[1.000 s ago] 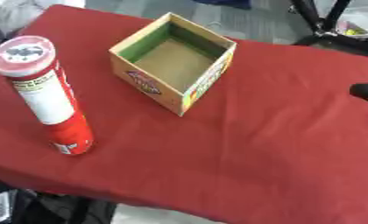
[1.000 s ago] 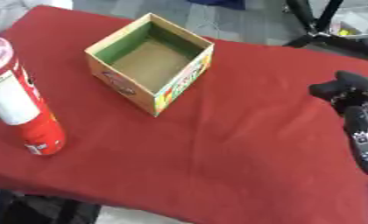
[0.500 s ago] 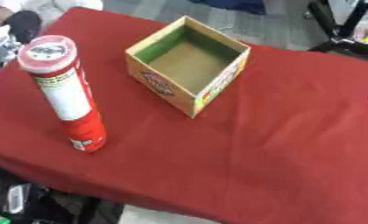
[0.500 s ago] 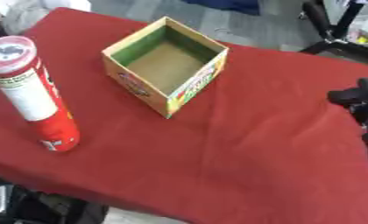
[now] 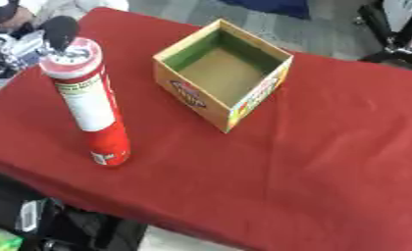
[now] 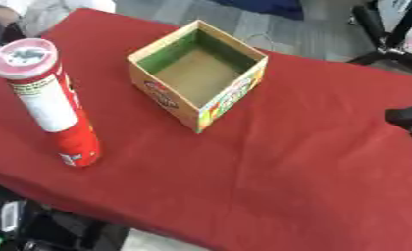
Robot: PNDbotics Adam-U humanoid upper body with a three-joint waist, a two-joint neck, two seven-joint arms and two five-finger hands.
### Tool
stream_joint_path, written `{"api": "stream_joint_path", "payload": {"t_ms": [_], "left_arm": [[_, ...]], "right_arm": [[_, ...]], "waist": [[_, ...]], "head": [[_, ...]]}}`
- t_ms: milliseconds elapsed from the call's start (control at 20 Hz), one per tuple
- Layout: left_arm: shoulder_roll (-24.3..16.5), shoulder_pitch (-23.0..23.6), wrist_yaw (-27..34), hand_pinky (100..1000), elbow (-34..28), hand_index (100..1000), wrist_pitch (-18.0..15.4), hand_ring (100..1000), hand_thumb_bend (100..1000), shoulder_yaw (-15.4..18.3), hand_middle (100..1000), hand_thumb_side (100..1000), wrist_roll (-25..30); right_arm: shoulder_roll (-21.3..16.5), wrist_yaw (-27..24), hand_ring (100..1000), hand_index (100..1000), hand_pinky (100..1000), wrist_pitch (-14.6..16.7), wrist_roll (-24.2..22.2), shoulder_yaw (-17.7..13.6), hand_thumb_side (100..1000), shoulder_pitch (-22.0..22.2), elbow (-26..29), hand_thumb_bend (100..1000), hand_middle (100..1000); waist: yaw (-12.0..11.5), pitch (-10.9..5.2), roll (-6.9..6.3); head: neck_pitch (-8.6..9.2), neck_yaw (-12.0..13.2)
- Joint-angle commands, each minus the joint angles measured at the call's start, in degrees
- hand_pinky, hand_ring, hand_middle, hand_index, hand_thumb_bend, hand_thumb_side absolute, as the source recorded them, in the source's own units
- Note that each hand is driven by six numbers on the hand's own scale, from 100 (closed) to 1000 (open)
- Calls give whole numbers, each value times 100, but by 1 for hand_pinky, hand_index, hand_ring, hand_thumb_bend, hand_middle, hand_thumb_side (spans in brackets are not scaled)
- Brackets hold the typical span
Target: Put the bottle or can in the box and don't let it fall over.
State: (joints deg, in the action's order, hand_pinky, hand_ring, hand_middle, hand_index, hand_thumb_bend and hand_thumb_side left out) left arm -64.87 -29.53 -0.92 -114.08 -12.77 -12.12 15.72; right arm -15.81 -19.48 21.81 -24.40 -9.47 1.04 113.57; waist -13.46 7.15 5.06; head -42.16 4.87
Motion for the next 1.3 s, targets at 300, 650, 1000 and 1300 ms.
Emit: {"api": "stream_joint_path", "payload": {"t_ms": [300,650,1000,1300], "left_arm": [[-27,-226,-45,1000,-51,940,75,967,100,-83,964,1000,316],[100,-455,-49,1000,-7,942,59,967,100,-215,958,1000,552],[216,-704,-299,1000,308,948,12,979,100,-405,970,1000,801],[223,-698,-687,1000,590,960,-104,1000,100,-475,1000,1000,804]], "right_arm": [[-133,-42,789,865,852,-13,-12,-3,523,-33,102,100,695],[-131,-31,789,865,852,-29,-27,12,523,-34,102,100,695],[-139,-46,789,865,852,-47,-29,15,523,-33,102,100,696],[-134,-39,789,866,852,-71,-35,15,523,-37,102,100,696]], "waist": [[16,-97,-46],[22,-99,-51],[40,-114,-65],[50,-116,-73]], "head": [[52,-22],[0,-31],[-3,-25],[4,-24]]}}
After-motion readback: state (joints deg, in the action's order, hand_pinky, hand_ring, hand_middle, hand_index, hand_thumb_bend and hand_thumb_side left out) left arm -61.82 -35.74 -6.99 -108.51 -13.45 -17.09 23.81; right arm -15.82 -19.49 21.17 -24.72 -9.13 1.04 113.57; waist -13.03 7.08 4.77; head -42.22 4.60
